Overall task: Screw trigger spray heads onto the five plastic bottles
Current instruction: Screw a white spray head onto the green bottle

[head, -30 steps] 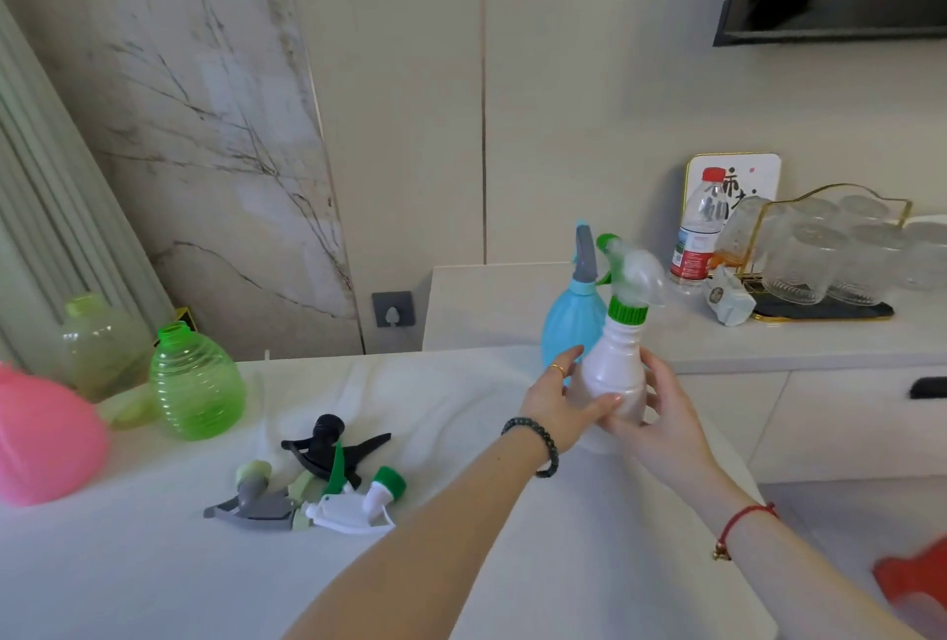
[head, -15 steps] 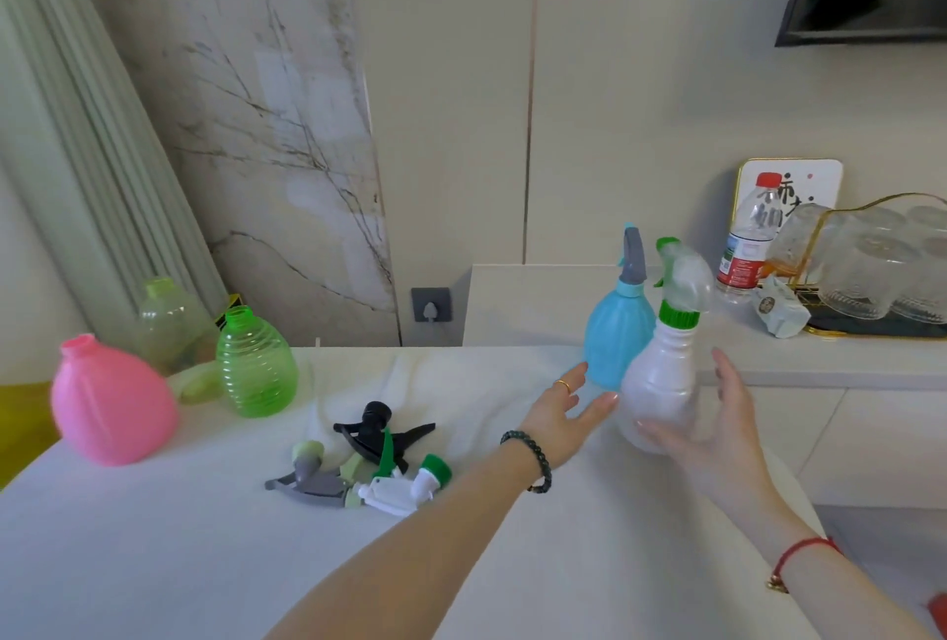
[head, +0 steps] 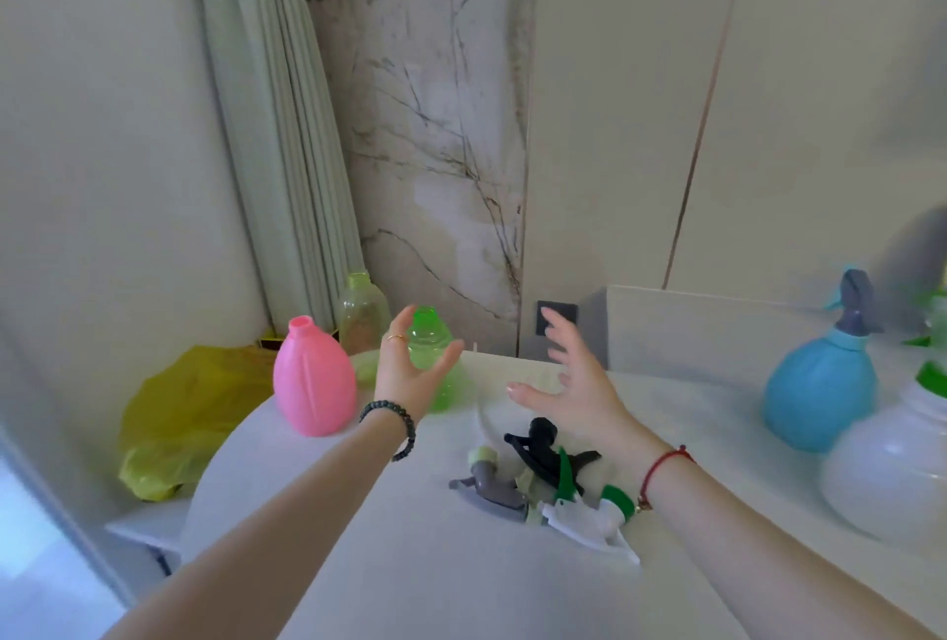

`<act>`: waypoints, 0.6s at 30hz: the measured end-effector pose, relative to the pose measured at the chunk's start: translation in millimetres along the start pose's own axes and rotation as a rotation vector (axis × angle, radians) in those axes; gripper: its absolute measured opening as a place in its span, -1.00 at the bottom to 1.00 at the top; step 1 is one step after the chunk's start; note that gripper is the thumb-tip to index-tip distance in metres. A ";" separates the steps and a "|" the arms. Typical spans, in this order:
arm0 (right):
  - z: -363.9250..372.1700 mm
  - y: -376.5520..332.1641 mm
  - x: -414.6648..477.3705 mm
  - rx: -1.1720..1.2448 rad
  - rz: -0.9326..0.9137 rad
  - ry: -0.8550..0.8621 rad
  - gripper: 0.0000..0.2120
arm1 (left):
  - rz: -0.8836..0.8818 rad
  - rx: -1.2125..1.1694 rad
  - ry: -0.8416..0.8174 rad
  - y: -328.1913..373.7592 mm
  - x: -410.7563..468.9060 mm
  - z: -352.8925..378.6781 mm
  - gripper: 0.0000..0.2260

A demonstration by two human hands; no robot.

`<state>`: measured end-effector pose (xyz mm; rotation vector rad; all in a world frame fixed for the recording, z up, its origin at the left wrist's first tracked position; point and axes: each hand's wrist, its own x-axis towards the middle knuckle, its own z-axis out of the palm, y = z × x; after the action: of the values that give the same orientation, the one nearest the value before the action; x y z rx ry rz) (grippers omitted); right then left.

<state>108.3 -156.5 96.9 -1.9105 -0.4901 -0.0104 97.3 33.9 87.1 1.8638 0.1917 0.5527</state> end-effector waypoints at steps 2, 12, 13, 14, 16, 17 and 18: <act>34.1 6.6 23.6 -0.010 0.055 -0.083 -0.11 | -0.019 0.007 0.015 -15.6 10.0 -1.0 -0.34; 95.2 25.4 72.1 -0.053 0.098 -0.165 -0.24 | -0.114 -0.027 -0.026 -48.6 33.6 1.8 -0.33; 90.7 22.9 70.8 -0.063 0.071 -0.168 -0.28 | -0.096 -0.038 -0.029 -46.6 32.2 -0.7 -0.35; 83.9 18.7 68.3 -0.076 0.045 -0.175 -0.29 | -0.073 -0.047 -0.038 -43.1 30.1 -4.0 -0.36; 66.1 7.6 59.3 -0.091 -0.003 -0.193 -0.32 | -0.025 -0.051 -0.076 -31.3 22.7 -12.7 -0.38; 55.8 1.2 52.6 -0.085 -0.026 -0.201 -0.35 | 0.004 -0.051 -0.107 -22.4 17.1 -17.6 -0.39; 45.3 -5.6 44.1 -0.076 -0.042 -0.208 -0.38 | 0.032 -0.046 -0.147 -12.6 9.8 -22.5 -0.40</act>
<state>136.7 -99.8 94.6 -1.9852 -0.6787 0.1455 97.2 61.4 84.2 1.8569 0.0509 0.4364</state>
